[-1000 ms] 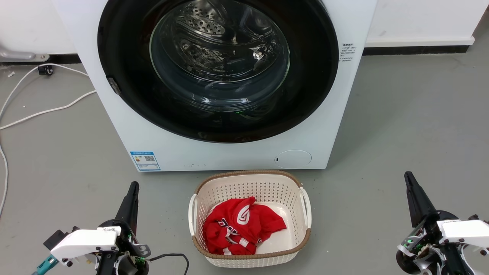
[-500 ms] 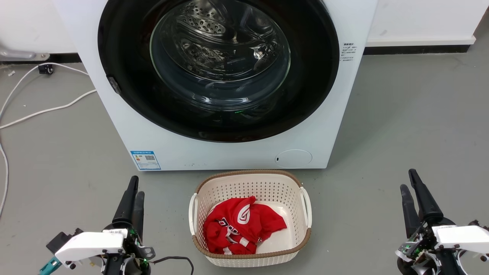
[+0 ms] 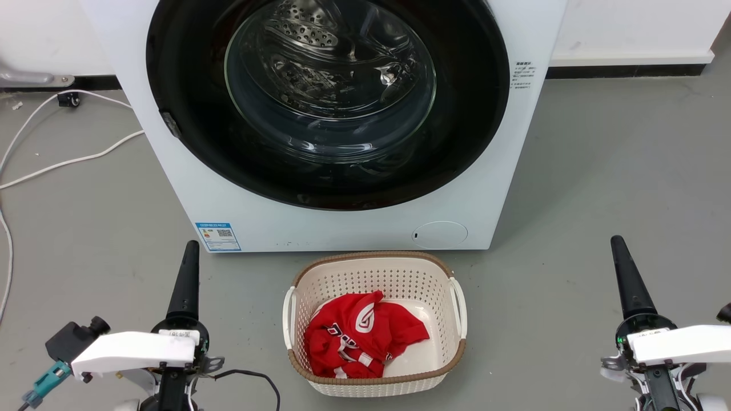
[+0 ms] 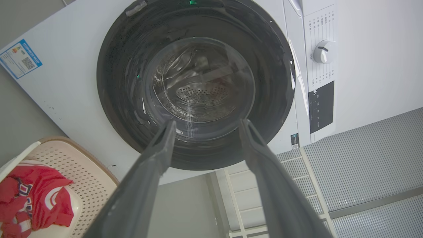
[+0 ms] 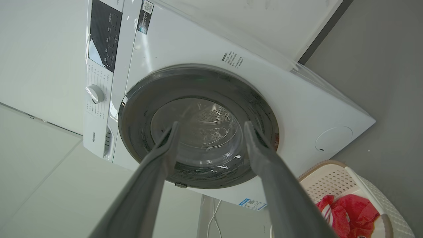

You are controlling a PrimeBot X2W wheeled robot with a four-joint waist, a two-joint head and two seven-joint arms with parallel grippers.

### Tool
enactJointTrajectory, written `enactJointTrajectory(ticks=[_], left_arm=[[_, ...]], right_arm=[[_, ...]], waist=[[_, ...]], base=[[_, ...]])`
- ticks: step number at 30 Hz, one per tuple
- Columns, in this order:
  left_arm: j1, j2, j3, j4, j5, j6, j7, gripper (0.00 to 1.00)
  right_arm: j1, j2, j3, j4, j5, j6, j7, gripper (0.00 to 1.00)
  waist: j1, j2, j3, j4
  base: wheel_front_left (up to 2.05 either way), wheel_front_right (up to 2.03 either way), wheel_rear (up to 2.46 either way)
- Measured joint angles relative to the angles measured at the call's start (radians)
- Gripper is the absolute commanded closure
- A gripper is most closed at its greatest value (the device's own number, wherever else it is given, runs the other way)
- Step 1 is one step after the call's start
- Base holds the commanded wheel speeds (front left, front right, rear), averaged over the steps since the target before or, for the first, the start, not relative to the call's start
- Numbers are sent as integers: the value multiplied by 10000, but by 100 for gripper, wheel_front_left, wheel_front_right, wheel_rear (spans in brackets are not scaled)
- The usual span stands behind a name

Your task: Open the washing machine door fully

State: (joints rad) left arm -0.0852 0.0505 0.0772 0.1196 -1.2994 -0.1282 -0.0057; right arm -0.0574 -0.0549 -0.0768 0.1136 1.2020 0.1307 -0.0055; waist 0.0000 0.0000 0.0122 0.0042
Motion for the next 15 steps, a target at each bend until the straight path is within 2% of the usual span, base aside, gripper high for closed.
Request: enactJointTrajectory(ticks=[9, 15], left_arm=[[-8, -2, -65, -472, 2268, 0, -347, 0], [27, 29, -176, -541, 3766, 0, -554, 0]], right_arm=[[94, 4, 334, -652, -2675, 0, -337, 0], [254, 6, 514, -784, -4050, 0, -546, 0]], waist=[[0, 0, 17, 2], [0, 0, -13, 9]], base=[[0, 0, 0], [0, 0, 0]])
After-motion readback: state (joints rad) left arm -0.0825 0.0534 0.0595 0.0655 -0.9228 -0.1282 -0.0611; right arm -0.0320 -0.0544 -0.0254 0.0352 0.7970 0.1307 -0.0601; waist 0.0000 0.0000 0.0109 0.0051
